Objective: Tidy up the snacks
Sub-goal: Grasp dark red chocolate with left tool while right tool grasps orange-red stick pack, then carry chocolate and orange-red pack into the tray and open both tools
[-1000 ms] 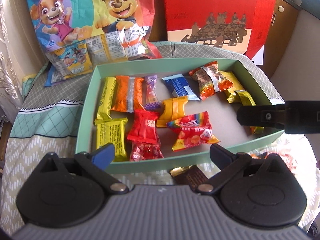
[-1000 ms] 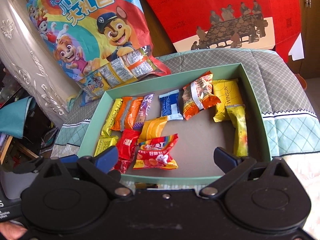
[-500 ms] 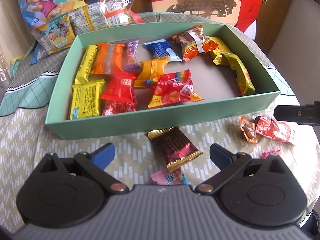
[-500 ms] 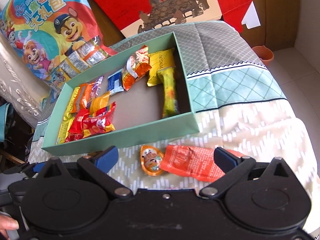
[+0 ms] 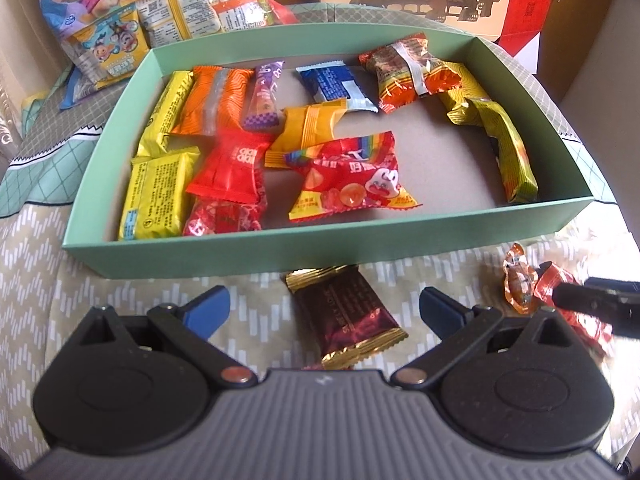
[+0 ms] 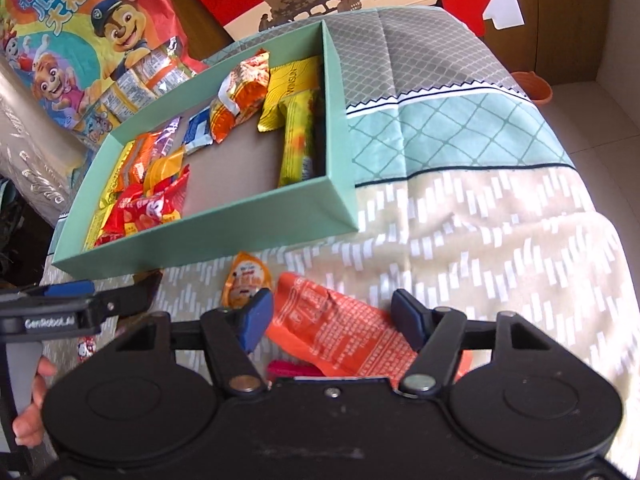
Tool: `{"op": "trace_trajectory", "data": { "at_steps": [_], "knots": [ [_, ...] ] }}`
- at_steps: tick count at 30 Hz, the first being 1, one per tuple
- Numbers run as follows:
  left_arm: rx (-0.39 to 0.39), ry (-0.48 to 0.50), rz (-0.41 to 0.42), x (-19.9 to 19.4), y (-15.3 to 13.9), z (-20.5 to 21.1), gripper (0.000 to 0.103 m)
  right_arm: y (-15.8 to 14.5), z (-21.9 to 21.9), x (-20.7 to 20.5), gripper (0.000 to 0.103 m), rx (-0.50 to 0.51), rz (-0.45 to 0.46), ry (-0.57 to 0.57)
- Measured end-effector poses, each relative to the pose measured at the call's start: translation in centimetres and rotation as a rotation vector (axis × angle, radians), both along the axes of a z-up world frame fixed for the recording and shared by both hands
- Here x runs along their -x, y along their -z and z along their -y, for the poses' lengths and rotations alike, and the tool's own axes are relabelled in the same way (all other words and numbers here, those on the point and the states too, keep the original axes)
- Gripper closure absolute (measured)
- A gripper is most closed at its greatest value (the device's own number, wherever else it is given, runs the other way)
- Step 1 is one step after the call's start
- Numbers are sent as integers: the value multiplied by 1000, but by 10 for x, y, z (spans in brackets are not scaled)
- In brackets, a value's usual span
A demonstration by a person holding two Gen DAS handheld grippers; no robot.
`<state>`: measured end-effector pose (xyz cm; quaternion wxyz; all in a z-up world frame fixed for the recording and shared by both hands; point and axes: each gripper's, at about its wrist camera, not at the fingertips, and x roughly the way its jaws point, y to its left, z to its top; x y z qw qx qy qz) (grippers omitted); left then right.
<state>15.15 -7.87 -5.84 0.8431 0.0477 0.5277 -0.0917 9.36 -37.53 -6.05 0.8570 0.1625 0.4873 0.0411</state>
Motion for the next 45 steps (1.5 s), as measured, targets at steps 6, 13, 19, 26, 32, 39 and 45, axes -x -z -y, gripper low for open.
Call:
{"op": "trace_trajectory", "data": {
  "at_steps": [6,13,19,26,32,39,45],
  "knots": [
    [-46,-7,-13,-2,18,4,6,-4,-23,17,36,65,-8,-100],
    [-33,-61,-40,-1,23,-29,4,-3,-21,32,36,139,-28,-131],
    [-23,-43,-36,0,20,-31,13,-6,-38,44,64,186,-6,-179],
    [-21,66,3,9,10,-15,66,-6,-64,31,77,124,14,-171],
    [-9,89,8,19,0,-14,66,-10,-55,32,83,49,3,-128],
    [19,138,33,32,-17,-5,66,-23,-44,44,87,33,26,-124],
    [45,156,28,40,-20,1,66,-8,-46,41,74,23,-17,-99]
  ]
}}
